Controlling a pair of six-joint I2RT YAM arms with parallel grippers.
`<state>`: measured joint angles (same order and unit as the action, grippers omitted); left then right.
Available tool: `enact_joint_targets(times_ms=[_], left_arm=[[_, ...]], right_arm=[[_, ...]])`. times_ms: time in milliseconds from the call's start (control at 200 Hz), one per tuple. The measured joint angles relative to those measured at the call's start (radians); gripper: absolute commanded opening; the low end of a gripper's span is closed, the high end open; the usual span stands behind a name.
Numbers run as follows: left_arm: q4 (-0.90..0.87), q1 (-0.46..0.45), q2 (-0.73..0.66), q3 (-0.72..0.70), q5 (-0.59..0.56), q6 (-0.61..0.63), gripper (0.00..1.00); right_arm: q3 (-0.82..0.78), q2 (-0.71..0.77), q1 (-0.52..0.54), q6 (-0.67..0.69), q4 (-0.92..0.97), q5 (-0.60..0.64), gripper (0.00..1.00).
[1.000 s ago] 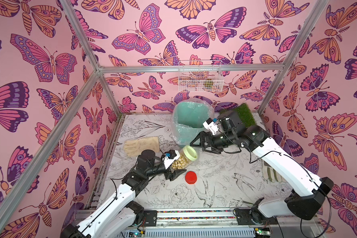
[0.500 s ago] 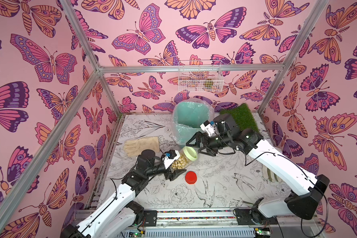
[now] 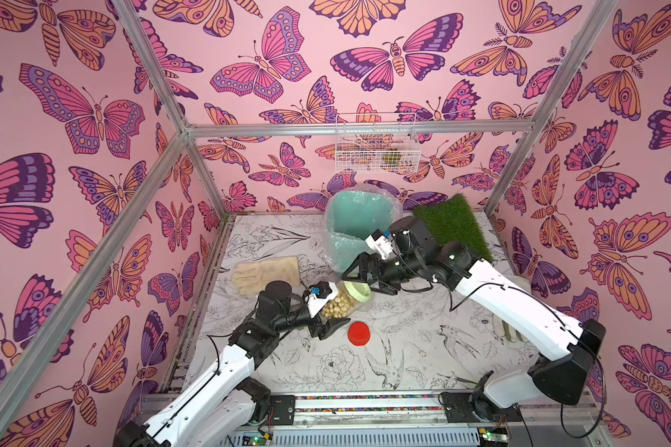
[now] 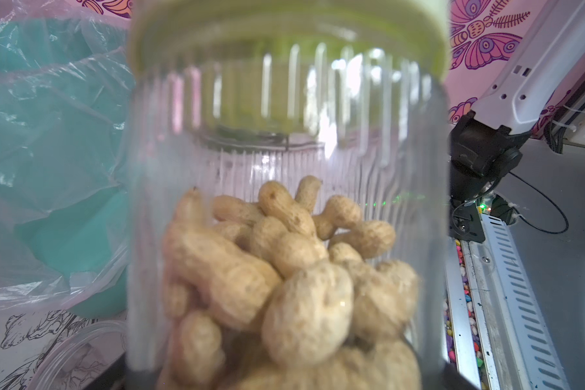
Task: Empty moldy peanuts from jars
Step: Unscrew the lid from the jar.
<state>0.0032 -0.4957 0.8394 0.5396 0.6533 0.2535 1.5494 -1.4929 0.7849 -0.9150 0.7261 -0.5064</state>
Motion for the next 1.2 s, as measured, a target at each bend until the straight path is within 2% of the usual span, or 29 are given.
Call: enact_joint_targets(times_ms=[135,270,335,431,596,731,866,1006,1081,1202], left_arm=[[0.000,0.001,0.000,0.000,-0.004,0.000,0.00],[0.000,0.001,0.000,0.000,-0.007,0.001,0.00],[0.000,0.000,0.000,0.000,-0.006,0.002,0.00],[0.000,0.000,-0.001,0.000,-0.004,0.003,0.00],[0.000,0.000,-0.001,0.000,-0.007,0.002,0.00],[0.000,0.000,-0.001,0.000,-0.007,0.000,0.00],[0.000,0.000,-0.001,0.000,-0.007,0.000,0.00],[-0.002,0.000,0.000,0.000,-0.007,0.001,0.00],[-0.002,0.000,0.000,0.000,-0.007,0.001,0.00],[-0.002,0.000,0.000,0.000,-0.008,0.001,0.00]], right_arm=[[0.016,-0.013,0.001,0.016,0.021,0.009,0.76],[0.025,-0.014,0.001,0.032,0.035,0.009,0.76],[0.029,-0.014,0.001,0.046,0.043,0.009,0.82],[0.033,-0.014,0.002,0.069,0.054,0.008,1.00],[0.040,-0.014,0.007,0.092,0.064,-0.003,1.00],[0.040,-0.014,0.010,0.107,0.075,-0.005,0.90],[0.040,-0.015,0.010,0.112,0.089,-0.005,0.85],[0.041,-0.017,0.010,0.127,0.102,-0.003,0.74],[0.041,-0.018,0.010,0.140,0.102,-0.005,0.63],[0.033,-0.016,0.004,0.191,0.089,-0.019,0.35]])
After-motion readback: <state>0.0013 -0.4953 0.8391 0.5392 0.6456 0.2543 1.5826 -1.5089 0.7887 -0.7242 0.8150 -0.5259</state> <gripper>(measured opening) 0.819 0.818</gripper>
